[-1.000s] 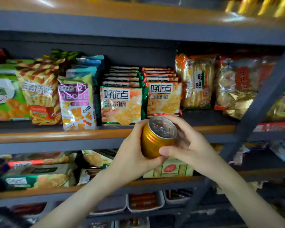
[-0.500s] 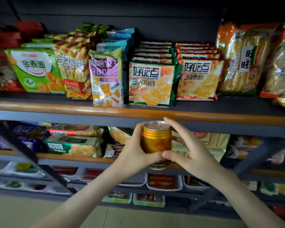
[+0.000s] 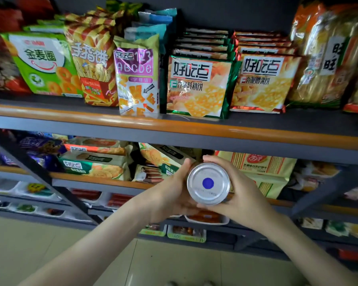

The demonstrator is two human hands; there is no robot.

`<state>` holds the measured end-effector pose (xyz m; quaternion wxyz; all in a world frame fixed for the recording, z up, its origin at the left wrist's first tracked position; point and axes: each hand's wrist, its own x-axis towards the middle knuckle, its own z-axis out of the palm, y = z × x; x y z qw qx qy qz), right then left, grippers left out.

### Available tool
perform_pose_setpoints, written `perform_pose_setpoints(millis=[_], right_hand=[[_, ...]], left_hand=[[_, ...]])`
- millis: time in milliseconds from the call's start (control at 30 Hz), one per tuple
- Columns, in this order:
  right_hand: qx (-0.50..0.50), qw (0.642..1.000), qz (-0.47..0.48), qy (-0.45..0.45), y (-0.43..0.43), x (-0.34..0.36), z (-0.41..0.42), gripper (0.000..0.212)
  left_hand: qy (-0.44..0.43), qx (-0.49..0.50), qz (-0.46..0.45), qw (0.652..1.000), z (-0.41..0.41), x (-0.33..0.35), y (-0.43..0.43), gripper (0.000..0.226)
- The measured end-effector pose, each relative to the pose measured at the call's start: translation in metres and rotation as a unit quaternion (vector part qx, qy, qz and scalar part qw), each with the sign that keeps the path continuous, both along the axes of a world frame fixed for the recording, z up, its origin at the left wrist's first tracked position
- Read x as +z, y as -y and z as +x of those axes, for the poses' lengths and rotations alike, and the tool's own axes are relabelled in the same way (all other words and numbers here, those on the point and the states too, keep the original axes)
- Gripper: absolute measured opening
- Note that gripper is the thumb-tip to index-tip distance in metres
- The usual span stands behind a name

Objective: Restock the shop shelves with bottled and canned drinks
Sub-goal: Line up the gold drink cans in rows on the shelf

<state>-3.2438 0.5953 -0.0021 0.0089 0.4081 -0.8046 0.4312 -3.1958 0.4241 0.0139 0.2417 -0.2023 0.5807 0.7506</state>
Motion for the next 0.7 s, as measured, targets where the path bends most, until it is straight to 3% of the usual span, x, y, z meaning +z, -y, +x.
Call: perform_pose_setpoints(millis=[100, 167, 200, 233, 267, 333, 400, 433, 500, 633, 700], right_hand=[[-0.049, 0.984, -0.064, 0.160, 0.002, 0.001, 0.002, 0.061], [-0.043, 0.949, -0.109, 0.292, 0.005, -0.001, -0.001, 0.050], [-0.034, 0.929, -0.126, 0.346, 0.006, -0.002, -0.003, 0.046], [-0.030, 0.912, -0.130, 0.388, 0.006, -0.002, -0.004, 0.043], [-0.025, 0.899, -0.127, 0.419, 0.008, -0.004, -0.005, 0.041], [-0.024, 0.877, -0.112, 0.466, 0.011, -0.006, -0.006, 0.045], [-0.017, 0.860, -0.099, 0.500, 0.017, -0.007, -0.004, 0.054], [-0.017, 0.856, -0.090, 0.509, 0.019, -0.008, -0.002, 0.057], [-0.014, 0.863, -0.054, 0.503, 0.022, -0.009, 0.000, 0.057], [-0.003, 0.841, -0.033, 0.539, 0.023, 0.009, -0.001, 0.053], [-0.008, 0.845, -0.007, 0.534, 0.015, 0.019, 0.002, 0.061]], left_hand=[[-0.023, -0.009, -0.138, 0.990, 0.008, -0.011, 0.011, 0.087], [-0.163, -0.015, -0.290, 0.943, 0.014, -0.019, 0.021, 0.066], [-0.252, -0.049, -0.403, 0.879, 0.017, -0.023, 0.027, 0.046], [-0.281, -0.088, -0.503, 0.813, 0.017, -0.025, 0.030, 0.037], [-0.319, -0.084, -0.572, 0.751, 0.016, -0.027, 0.033, 0.041], [-0.399, -0.114, -0.599, 0.684, 0.014, -0.033, 0.039, 0.072], [-0.502, -0.169, -0.635, 0.562, 0.010, -0.036, 0.041, 0.100], [-0.528, -0.192, -0.658, 0.502, 0.009, -0.034, 0.040, 0.107], [-0.543, -0.216, -0.681, 0.442, 0.007, -0.033, 0.038, 0.107], [-0.590, -0.167, -0.654, 0.442, 0.006, -0.033, 0.037, 0.092], [-0.576, -0.134, -0.624, 0.511, 0.008, -0.035, 0.037, 0.088]])
